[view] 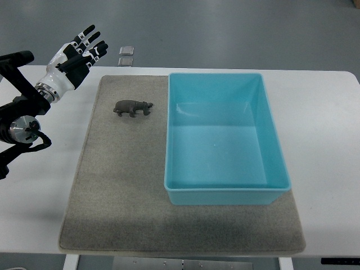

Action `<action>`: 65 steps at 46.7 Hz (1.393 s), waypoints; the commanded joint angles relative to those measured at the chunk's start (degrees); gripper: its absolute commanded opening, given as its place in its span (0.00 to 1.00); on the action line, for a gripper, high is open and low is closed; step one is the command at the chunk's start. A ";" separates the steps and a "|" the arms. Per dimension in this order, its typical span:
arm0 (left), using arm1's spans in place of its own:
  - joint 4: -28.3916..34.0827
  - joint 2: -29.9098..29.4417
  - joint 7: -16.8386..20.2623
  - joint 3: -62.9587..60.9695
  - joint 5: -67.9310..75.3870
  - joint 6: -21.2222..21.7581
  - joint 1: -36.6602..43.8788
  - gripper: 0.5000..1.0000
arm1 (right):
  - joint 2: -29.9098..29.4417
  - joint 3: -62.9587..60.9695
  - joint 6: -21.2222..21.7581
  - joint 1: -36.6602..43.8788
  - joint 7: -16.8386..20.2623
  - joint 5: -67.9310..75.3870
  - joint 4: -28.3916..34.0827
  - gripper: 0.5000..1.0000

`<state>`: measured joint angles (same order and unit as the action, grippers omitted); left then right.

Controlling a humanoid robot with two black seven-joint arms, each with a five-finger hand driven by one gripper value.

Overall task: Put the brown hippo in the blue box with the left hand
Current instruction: 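Extend the left hand forward and lower its fingers toward the brown hippo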

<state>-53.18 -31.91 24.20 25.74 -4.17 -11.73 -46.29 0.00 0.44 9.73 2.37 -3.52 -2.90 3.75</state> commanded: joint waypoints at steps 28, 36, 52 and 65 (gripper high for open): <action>0.01 -1.22 -0.03 0.45 33.59 0.48 -2.05 0.97 | 0.00 0.00 0.03 0.00 0.00 0.00 -0.06 0.87; 0.01 -1.93 0.15 0.63 41.95 0.40 -3.28 0.96 | 0.00 0.00 -0.06 0.00 0.00 0.00 0.02 0.87; 0.10 -4.48 0.24 0.36 58.65 0.40 -4.78 0.94 | 0.00 0.00 0.03 0.00 0.00 0.00 -0.06 0.87; 0.18 -5.00 0.06 -0.16 68.76 0.57 -5.13 0.91 | 0.00 0.00 0.03 0.00 0.00 0.00 0.02 0.87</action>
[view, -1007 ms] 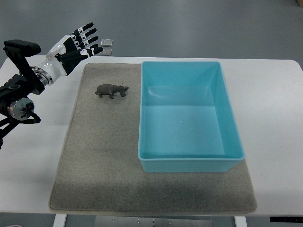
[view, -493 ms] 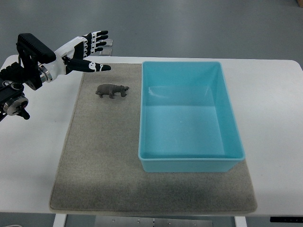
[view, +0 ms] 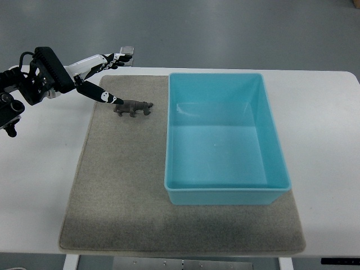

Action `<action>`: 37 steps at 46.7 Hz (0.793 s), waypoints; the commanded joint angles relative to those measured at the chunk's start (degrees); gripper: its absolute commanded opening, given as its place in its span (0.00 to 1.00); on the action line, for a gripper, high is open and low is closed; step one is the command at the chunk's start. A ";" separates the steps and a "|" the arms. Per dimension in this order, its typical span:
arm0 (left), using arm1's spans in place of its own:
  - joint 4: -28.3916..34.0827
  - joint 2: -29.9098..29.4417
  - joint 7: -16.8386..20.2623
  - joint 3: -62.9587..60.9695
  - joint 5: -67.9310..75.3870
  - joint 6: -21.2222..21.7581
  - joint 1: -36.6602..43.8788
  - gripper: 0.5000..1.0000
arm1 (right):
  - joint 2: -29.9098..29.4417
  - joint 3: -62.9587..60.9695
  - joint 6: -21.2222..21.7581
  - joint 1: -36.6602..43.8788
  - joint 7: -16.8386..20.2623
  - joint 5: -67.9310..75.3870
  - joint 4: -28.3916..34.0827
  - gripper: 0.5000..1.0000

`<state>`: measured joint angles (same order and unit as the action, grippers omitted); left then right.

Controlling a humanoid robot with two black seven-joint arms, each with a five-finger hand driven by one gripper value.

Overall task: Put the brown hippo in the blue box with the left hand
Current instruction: 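Extend the left hand forward and lower its fingers toward the brown hippo, then close the left hand's fingers around the brown hippo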

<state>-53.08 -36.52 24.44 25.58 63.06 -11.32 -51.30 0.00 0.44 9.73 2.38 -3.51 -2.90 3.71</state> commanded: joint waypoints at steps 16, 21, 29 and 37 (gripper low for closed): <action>1.14 -1.01 -0.36 0.00 1.98 0.51 -0.20 0.92 | 0.00 0.00 -0.06 0.00 0.00 0.00 0.07 0.87; 1.40 -1.01 -0.27 -0.09 2.60 1.47 -0.20 0.92 | 0.00 0.00 0.03 0.00 0.00 0.00 -0.01 0.87; 1.58 -0.39 -0.27 -0.09 8.30 3.58 -0.46 0.92 | 0.00 0.00 -0.06 0.00 0.00 0.00 0.07 0.87; 1.40 -0.13 -0.27 -0.52 9.98 3.67 -1.43 0.91 | 0.00 0.00 0.03 0.00 0.00 0.00 0.07 0.87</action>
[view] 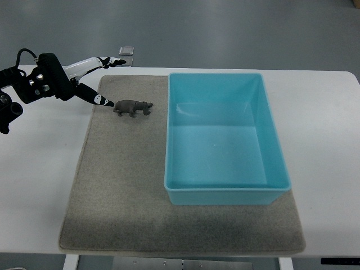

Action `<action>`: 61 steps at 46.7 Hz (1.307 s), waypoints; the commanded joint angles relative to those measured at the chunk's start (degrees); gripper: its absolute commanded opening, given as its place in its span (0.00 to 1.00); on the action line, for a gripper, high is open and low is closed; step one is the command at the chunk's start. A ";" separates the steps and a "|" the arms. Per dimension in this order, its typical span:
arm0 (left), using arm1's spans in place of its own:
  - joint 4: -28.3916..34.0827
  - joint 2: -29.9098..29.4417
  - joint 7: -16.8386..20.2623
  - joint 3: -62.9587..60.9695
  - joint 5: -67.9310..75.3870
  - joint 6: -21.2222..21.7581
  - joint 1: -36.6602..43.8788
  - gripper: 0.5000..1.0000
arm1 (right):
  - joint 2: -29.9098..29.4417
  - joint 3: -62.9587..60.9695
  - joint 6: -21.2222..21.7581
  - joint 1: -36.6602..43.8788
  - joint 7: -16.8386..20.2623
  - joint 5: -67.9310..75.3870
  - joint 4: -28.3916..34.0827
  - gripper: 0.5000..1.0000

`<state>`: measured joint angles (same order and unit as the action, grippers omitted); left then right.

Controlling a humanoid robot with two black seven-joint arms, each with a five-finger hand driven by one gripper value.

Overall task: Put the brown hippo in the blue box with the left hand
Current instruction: 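Close the left hand's fingers around the brown hippo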

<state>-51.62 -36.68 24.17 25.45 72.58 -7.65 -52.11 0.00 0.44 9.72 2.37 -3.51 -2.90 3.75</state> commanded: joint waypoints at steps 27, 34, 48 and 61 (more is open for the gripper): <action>0.11 1.35 0.26 -2.16 8.46 2.37 -1.41 0.80 | 0.00 0.00 -0.05 0.00 0.00 0.00 0.03 0.87; 1.78 3.19 0.17 -4.36 8.46 5.01 -1.41 0.82 | 0.00 0.00 0.04 0.00 0.00 0.00 -0.06 0.87; 3.01 4.86 0.26 -5.32 8.46 5.81 -1.41 0.80 | 0.00 0.00 0.04 0.00 0.00 0.00 0.03 0.87; 6.97 8.03 0.26 -6.73 8.63 8.18 -1.41 0.78 | 0.00 0.00 -0.05 0.00 0.00 0.00 -0.06 0.87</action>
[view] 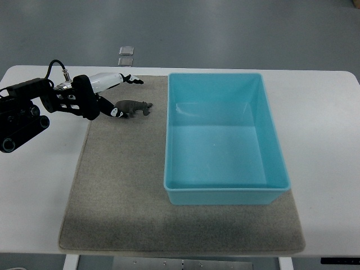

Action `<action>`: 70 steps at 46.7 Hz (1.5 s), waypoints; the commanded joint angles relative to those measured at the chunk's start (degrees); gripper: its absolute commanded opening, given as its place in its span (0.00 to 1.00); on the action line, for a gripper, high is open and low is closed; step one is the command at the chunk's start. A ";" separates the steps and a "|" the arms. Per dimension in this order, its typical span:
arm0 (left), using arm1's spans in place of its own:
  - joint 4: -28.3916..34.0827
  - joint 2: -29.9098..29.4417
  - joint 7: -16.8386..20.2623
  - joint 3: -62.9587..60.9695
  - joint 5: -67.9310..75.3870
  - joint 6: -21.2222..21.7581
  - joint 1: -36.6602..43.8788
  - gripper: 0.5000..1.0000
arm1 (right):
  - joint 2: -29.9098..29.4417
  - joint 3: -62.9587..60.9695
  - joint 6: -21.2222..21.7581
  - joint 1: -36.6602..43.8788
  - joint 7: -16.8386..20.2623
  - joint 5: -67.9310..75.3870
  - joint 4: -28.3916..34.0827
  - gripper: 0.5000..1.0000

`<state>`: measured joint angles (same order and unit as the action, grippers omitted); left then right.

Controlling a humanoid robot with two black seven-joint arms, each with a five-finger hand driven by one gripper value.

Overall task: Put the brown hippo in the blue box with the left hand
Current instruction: 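Close the left hand's fingers around the brown hippo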

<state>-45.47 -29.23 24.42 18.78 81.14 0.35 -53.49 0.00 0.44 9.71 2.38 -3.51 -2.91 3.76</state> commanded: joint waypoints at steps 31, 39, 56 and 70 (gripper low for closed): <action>1.53 1.46 0.10 -0.15 0.51 0.17 -0.13 0.58 | 0.00 0.00 0.04 -0.01 0.00 0.00 0.02 0.87; 1.53 1.46 0.10 -0.15 1.56 0.17 -0.30 0.57 | 0.00 0.00 0.04 -0.01 0.00 0.00 0.02 0.87; 2.32 1.46 0.36 -0.59 1.56 0.17 -0.39 0.48 | 0.00 0.00 -0.05 -0.01 0.00 0.00 0.02 0.87; 2.32 1.46 0.71 -0.94 1.56 0.17 -0.39 0.47 | 0.00 0.00 -0.05 -0.01 0.00 0.00 -0.06 0.87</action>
<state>-43.15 -27.77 25.13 17.84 82.70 0.53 -53.88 0.00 0.44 9.71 2.37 -3.52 -2.90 3.74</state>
